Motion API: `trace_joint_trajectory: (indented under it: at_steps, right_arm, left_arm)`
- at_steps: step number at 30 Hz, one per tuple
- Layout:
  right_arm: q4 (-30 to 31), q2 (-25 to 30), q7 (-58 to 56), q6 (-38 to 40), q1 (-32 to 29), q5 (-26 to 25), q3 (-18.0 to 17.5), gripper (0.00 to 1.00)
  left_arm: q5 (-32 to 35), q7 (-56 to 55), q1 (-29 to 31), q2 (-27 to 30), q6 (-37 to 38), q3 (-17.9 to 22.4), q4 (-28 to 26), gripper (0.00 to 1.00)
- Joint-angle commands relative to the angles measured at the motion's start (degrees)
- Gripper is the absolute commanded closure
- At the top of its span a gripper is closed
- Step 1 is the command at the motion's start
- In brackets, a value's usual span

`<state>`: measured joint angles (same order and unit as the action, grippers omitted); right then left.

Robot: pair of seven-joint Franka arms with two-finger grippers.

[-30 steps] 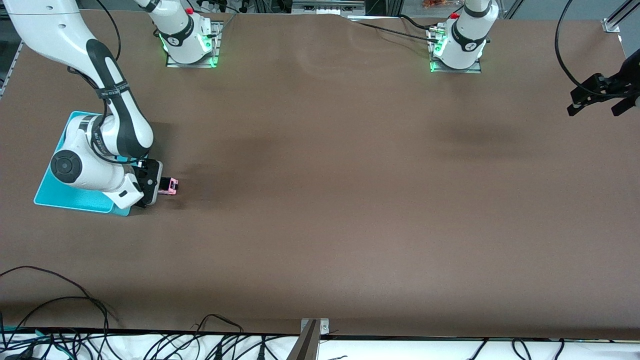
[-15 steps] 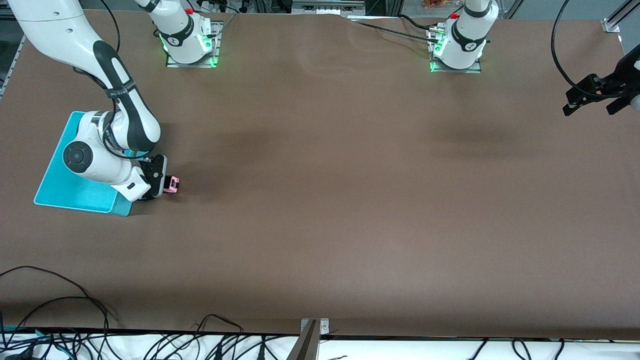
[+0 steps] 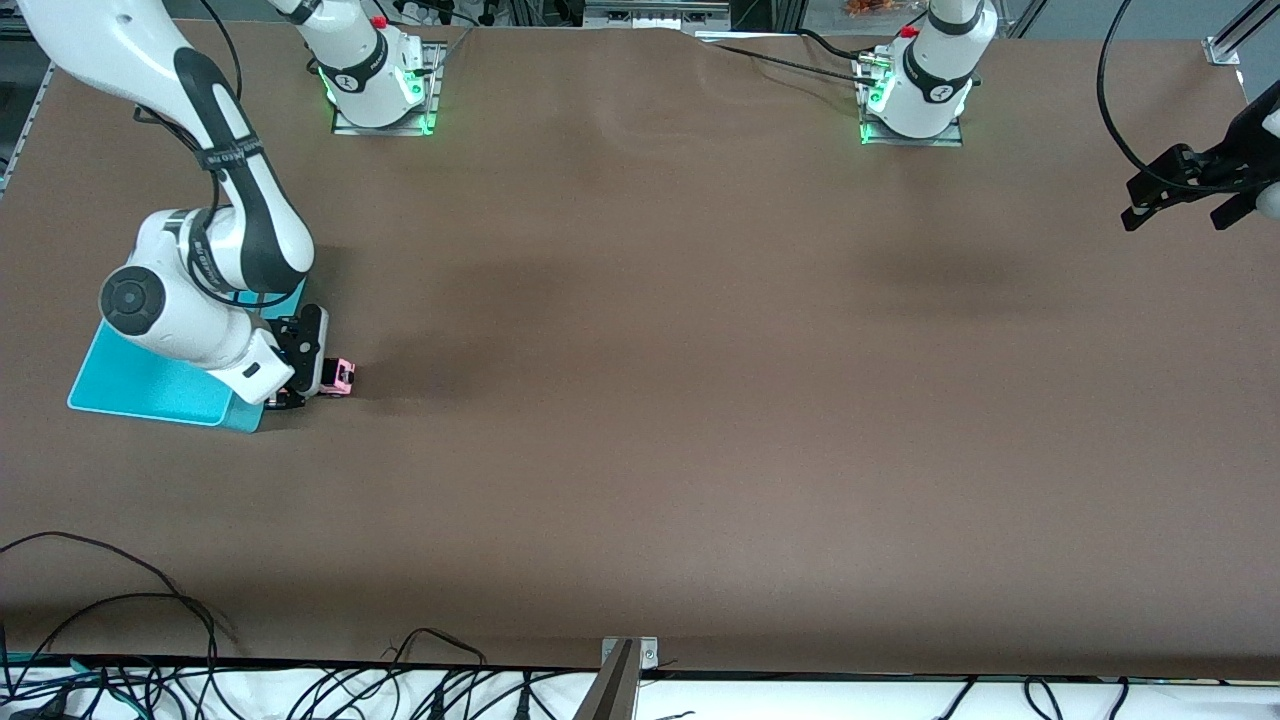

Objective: Wind and store pink jeep toy

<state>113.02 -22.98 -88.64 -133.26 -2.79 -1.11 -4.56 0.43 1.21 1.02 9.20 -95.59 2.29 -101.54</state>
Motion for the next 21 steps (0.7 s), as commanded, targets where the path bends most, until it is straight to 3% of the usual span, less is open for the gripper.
trace_joint_trajectory:
  at_steps: [1, 9, 21]
  right_arm:
    - [-6.66, 1.44, -0.48, 8.53, -0.37, -0.12, -0.54, 0.99]
    - [-15.02, 3.2, -0.66, 21.27, -0.64, -0.12, 0.16, 0.99]
    - [-11.08, 8.73, -7.69, 26.82, -0.73, -0.21, 10.09, 0.99]
  left_arm:
    - [0.89, -0.94, -0.06, -1.29, 2.16, -0.01, 2.14, 0.0]
    - [0.89, -1.03, -0.06, -1.03, 5.24, -0.01, 2.05, 0.0]
    - [0.89, -2.87, -0.14, -0.85, 5.85, -2.11, 2.32, 0.0]
